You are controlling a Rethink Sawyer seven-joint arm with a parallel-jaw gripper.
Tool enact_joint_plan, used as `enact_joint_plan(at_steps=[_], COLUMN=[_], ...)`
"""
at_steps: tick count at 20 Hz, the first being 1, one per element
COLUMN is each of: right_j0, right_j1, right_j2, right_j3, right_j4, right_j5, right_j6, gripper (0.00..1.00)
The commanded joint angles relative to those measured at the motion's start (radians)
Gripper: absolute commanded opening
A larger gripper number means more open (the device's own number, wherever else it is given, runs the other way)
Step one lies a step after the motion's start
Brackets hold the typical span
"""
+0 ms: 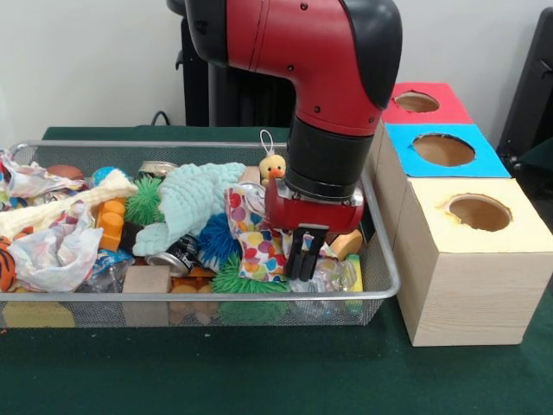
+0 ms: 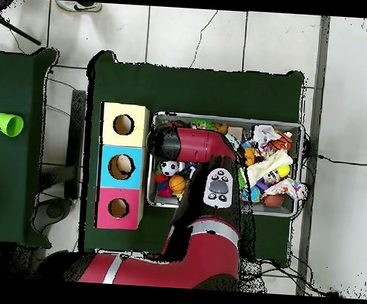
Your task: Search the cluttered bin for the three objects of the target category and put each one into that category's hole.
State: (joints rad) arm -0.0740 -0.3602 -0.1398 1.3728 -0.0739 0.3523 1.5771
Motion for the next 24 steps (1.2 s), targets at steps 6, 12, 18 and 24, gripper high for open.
enact_joint_plan(at_steps=[6, 12, 18, 24], right_j0=[0.016, 0.009, 0.007, 0.008], right_j1=[0.047, 0.057, 0.072, 0.076], right_j2=[0.052, 0.058, 0.053, 0.051], right_j3=[-0.029, -0.029, -0.047, -0.061], right_j4=[0.02, 0.021, 0.021, 0.023], right_j5=[0.096, 0.082, 0.085, 0.101], right_j6=[0.134, 0.132, 0.133, 0.131], gripper=[0.0, 0.0, 0.0, 0.0])
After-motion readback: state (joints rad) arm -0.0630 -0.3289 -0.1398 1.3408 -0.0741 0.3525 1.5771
